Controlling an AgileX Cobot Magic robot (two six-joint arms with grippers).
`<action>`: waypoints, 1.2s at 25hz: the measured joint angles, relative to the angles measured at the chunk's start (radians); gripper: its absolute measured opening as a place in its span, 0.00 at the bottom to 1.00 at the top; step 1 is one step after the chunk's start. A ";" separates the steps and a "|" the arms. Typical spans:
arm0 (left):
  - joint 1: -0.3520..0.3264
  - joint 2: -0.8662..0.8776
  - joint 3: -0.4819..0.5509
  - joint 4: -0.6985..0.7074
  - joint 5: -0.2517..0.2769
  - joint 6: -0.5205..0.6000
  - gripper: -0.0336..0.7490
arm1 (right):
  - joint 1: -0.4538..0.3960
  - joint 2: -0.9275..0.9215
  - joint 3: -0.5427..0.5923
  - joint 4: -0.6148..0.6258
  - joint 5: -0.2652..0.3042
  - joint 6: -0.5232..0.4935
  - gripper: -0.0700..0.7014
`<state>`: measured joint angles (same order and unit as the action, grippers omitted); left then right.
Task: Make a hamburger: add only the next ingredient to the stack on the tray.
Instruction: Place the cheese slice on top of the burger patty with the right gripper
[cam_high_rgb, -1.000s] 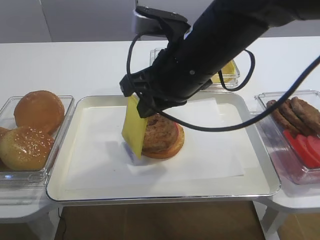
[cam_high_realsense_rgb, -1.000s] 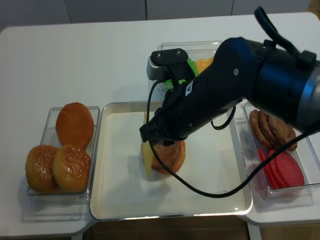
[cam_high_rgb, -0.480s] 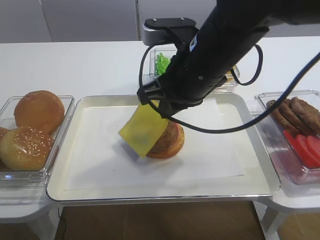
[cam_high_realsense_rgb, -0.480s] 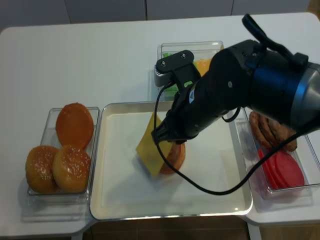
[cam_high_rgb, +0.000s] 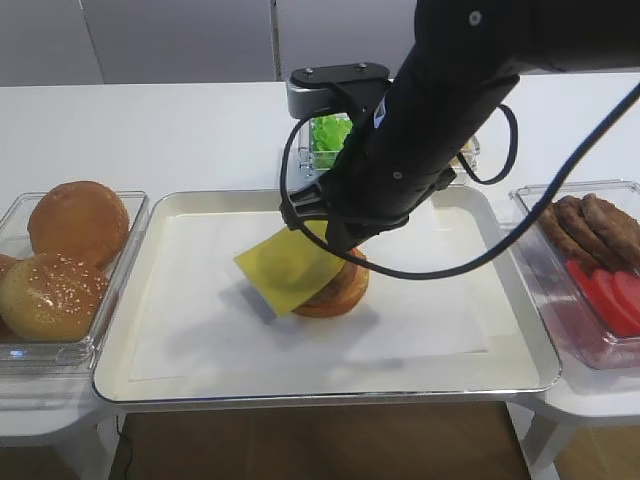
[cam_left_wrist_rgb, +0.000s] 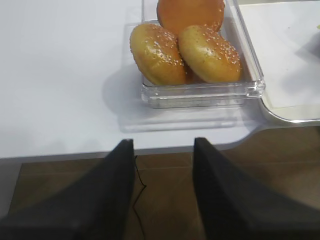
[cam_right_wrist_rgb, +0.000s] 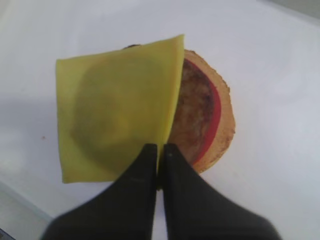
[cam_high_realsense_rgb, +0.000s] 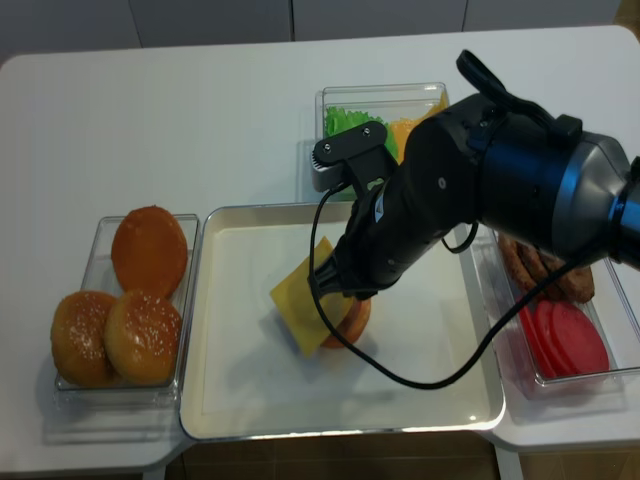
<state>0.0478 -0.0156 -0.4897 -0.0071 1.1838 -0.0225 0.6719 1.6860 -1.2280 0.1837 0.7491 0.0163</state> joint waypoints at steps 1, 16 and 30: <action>0.000 0.000 0.000 0.000 0.000 0.000 0.42 | 0.000 0.000 0.000 -0.011 0.002 0.009 0.14; 0.000 0.000 0.000 0.000 0.000 0.000 0.42 | 0.000 0.000 0.000 -0.067 0.021 0.043 0.14; 0.000 0.000 0.000 0.000 0.000 0.000 0.42 | 0.000 -0.002 0.000 -0.146 0.047 0.115 0.82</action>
<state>0.0478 -0.0156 -0.4897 -0.0071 1.1838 -0.0225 0.6719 1.6835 -1.2280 0.0372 0.7961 0.1314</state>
